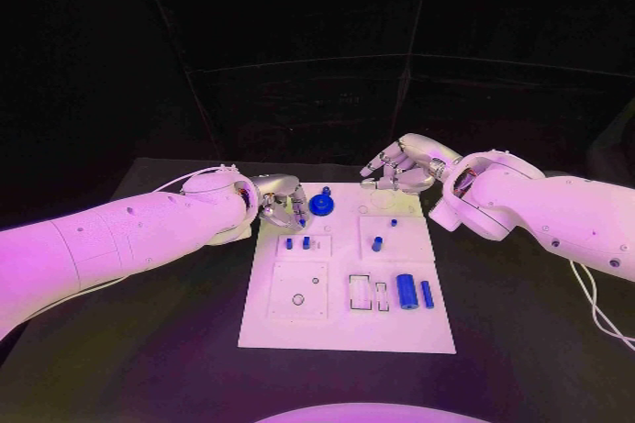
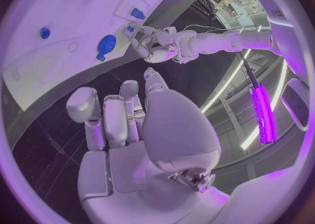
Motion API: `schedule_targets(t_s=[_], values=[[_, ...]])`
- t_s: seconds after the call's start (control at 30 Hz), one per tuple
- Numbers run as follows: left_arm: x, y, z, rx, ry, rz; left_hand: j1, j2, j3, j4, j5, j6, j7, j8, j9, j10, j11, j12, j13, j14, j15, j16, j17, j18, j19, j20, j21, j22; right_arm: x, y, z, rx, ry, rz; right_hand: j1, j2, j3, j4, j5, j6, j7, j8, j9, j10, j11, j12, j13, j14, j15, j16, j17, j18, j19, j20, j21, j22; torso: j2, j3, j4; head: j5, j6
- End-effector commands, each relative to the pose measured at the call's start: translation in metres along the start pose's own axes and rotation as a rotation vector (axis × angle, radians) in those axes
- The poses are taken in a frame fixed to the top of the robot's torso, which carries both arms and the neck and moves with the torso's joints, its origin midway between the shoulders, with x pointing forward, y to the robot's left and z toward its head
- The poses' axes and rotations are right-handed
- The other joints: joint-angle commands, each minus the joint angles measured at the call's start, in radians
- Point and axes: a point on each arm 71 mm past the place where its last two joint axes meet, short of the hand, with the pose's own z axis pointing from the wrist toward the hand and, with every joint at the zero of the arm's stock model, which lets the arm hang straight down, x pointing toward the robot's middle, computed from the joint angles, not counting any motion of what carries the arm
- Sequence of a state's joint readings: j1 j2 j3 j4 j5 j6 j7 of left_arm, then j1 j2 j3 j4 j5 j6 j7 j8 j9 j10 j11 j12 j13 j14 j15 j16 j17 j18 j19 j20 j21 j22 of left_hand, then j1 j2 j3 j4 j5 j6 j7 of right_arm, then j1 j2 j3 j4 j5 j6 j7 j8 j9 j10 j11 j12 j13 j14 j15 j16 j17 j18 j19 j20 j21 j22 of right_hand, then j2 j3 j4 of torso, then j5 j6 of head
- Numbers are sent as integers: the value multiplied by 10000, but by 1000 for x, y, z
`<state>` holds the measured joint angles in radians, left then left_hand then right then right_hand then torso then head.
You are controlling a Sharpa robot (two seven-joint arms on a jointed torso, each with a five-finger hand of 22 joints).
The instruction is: Assemble the parts on the task board
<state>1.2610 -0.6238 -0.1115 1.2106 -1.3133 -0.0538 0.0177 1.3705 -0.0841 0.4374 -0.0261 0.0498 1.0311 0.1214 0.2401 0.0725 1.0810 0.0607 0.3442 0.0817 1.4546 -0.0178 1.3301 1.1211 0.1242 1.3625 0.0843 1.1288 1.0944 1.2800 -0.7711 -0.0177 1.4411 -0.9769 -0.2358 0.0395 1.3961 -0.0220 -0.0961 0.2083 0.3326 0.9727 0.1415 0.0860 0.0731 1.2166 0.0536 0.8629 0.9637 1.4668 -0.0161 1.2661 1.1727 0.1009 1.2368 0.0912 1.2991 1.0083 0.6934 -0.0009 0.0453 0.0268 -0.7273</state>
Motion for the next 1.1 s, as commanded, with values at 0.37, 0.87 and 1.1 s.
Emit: schedule_targets(t_s=[0.37,0.87,1.1], values=[[0,0,0,-75,109,-56,-49,-19,-15,-11,-8,55,44,-50,-6,61,43,-45,-15,3,38,1,-5,-143,25,36,48,2,0,2,1,-101,-44,-15,9,117,-28,11,49,-59,28,67,-2,-58,23,-3,11,179,-24,-58,11,133,-78,15,-69,-17,-2,4,-1,16,-5],[3,1,2,-196,448,-55,-173,-196,-127,-15,-8,-203,157,-346,-68,-227,181,-327,-98,-73,138,-81,-205,-118,-75,105,-98,-123,0,2,1,-99,-22,-14,9,117,-28,11,49,-59,28,67,-2,-58,23,-3,11,179,-24,-58,11,133,-78,15,-69,-17,-1,7,0,-2,-41],[3,1,2,-228,475,-158,-210,-255,-194,-21,-8,-338,195,-491,-75,-408,242,-414,-112,-114,194,-106,-287,-105,-126,159,-161,-172,0,2,1,-96,-24,-15,9,117,-28,11,49,-59,28,67,-2,-58,23,-3,11,179,-24,-58,11,133,-78,15,-69,-17,-4,0,6,-9,-44]])
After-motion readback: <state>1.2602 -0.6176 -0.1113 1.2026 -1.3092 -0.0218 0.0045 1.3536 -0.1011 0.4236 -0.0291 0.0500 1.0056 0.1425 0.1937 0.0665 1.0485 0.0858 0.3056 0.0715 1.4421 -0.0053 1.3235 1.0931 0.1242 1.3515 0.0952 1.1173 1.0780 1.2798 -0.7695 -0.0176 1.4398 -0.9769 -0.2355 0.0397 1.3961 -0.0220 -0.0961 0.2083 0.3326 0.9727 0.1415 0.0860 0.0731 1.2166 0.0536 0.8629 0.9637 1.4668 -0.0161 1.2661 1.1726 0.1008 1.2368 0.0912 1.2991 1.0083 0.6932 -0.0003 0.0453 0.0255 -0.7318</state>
